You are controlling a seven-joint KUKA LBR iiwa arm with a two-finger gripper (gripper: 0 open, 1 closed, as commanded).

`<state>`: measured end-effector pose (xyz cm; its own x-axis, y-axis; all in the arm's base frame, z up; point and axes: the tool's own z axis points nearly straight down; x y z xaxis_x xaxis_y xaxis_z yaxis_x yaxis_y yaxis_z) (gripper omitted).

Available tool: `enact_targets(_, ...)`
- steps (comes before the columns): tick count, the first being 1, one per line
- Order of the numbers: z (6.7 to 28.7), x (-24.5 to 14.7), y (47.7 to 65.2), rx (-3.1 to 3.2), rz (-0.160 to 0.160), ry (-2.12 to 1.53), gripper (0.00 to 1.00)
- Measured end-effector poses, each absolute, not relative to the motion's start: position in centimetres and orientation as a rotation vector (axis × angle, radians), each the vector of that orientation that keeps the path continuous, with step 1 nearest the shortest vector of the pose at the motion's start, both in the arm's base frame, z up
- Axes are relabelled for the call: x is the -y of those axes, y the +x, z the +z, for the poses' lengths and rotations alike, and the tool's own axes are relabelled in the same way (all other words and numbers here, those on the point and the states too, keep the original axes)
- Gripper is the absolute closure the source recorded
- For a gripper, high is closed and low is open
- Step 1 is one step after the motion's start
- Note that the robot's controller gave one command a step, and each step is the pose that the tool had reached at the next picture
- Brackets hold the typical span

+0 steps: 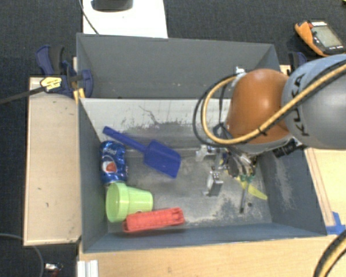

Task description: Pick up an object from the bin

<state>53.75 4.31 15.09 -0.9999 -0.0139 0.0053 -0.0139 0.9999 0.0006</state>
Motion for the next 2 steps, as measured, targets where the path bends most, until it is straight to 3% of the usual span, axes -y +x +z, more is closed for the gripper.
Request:
enact_targets(1, 15.5, -4.3, 53.9, 3.144, -0.002, 0.020, 0.00)
enact_targets(2, 15.2, -3.2, 56.9, 3.147, -0.002, 0.011, 0.00)
